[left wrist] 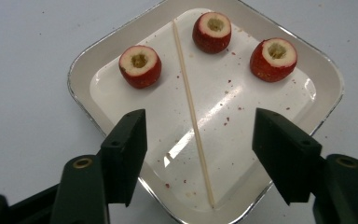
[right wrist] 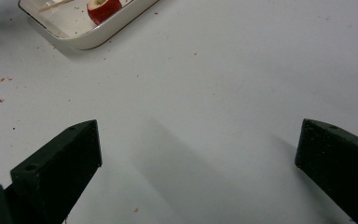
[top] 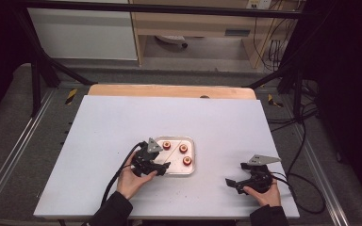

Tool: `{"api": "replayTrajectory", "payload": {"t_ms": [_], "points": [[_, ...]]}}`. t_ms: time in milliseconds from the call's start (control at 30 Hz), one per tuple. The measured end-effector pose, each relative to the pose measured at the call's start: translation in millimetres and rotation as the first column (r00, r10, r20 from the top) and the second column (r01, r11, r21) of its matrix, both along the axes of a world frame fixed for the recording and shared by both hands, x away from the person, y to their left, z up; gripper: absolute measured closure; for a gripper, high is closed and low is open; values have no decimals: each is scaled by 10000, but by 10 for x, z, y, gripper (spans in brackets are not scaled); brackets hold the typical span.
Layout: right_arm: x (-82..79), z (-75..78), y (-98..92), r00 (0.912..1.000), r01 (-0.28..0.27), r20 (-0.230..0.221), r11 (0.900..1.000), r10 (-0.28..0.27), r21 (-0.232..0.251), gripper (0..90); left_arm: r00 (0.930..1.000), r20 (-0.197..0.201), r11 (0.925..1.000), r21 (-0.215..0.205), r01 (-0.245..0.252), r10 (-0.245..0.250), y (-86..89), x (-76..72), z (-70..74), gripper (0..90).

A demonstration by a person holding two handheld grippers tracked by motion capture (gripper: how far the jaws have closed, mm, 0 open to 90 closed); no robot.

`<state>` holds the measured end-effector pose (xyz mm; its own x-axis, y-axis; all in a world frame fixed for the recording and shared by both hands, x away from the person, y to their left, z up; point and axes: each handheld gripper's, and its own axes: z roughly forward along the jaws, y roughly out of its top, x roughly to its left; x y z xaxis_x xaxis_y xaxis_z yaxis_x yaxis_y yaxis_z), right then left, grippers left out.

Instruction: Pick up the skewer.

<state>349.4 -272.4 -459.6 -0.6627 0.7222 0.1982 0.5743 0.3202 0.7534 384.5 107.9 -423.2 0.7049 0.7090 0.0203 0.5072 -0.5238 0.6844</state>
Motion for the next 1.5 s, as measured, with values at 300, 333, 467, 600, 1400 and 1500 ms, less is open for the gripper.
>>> {"api": "replayTrajectory", "payload": {"t_ms": [300, 333, 467, 600, 1400, 1500], "points": [[6, 0, 2, 10000, -7, -38, 10000, 7, -31, 10, 9994, -186, 9996, 32, -279, 280, -55, 25, -91, 617], [6, -2, 3, 10000, -7, -47, 10000, 7, -54, 11, 9994, -171, 9995, 61, -308, 309, -63, 25, -105, 643], [10, -7, 6, 10000, -26, -17, 10000, 26, -71, 11, 9989, -259, 9992, 132, -386, 390, -72, 23, -139, 718], [10, -6, 6, 10000, -34, -14, 10000, 34, -88, 11, 9985, -332, 9988, 200, -436, 443, -80, 25, -162, 773], [14, -12, 14, 10000, -92, -14, 9999, 92, -96, 11, 9978, -36, 9978, -82, -662, 661, -56, -20, -179, 888], [14, -9, 10, 9999, -120, 5, 9999, 120, -106, 11, 9977, 70, 9975, -215, -678, 679, -35, -31, -148, 889]]}}
